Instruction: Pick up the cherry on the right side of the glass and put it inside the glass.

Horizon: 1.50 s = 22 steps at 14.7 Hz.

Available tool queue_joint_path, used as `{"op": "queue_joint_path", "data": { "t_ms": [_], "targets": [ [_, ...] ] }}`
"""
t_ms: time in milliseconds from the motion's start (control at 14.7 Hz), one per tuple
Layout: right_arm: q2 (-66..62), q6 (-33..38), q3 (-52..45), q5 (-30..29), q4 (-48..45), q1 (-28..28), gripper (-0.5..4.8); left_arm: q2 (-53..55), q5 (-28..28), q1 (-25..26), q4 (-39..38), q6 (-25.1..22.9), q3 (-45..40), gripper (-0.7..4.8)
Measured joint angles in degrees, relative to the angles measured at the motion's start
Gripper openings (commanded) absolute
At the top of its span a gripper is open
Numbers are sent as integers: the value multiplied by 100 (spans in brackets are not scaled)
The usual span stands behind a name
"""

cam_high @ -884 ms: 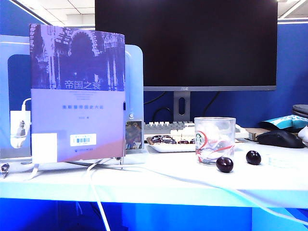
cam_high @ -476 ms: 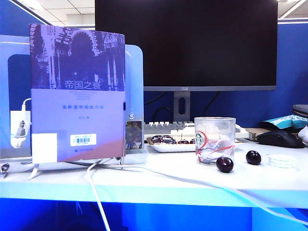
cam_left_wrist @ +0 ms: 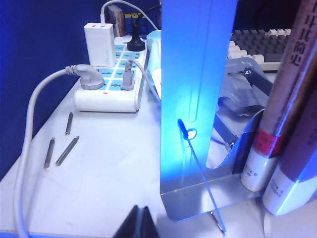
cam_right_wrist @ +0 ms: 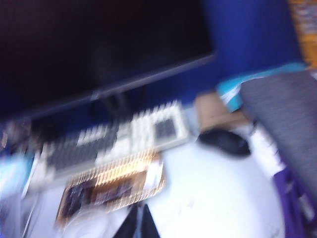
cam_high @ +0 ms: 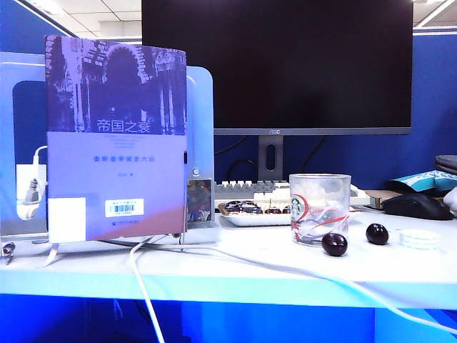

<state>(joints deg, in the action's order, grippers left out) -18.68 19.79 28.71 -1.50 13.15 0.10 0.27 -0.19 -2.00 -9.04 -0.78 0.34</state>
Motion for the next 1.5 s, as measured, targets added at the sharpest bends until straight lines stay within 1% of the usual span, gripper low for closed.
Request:
{"op": "queue_joint_path", "data": {
  "t_ms": [204,340,408,476,544,612,748,816,884,952,1020,1088,1224,1496],
  "targets": [
    [-2061,-302,1600,-706,944,2,0,0,0,0,2,0,0,-5],
    [-3827,-350,3036,-1172,2269,2,-1,0,0,0,2,0,0,-5],
    [-4325,-372,3394,-1202,2688,2,-1,0,0,0,0,0,0,-5],
    [-4815,-431,3698,-1244,3239,4,-1,0,0,0,0,0,0,-5],
    [-5300,-457,3928,-1384,3521,2,-1,0,2,0,0,0,0,-5],
    [-5744,-463,4019,-1674,3593,-4,0,0,0,0,2,0,0,-5],
    [-6146,-435,4004,-2168,3711,-2,-1,0,0,0,0,-2,0,-5],
    [-6474,-511,4009,-2647,3624,-2,-1,0,2,0,2,-2,0,-5],
    [-6690,-717,4006,-2813,3482,9,19,0,0,0,0,0,0,-5],
    [-6721,-1139,4011,-2806,3381,9,169,0,0,0,0,0,0,-5],
    [-6769,-1351,4017,-2612,3322,9,364,0,2,0,0,0,0,-5],
    [-6806,-1475,4017,-2310,3303,9,406,0,0,0,0,0,0,-5],
    [-6811,-1543,4017,-2061,3257,9,408,0,2,0,0,-2,0,-5],
    [-6951,-1759,4017,-1904,2975,37,404,0,2,0,0,0,0,-5]
  ]
}}
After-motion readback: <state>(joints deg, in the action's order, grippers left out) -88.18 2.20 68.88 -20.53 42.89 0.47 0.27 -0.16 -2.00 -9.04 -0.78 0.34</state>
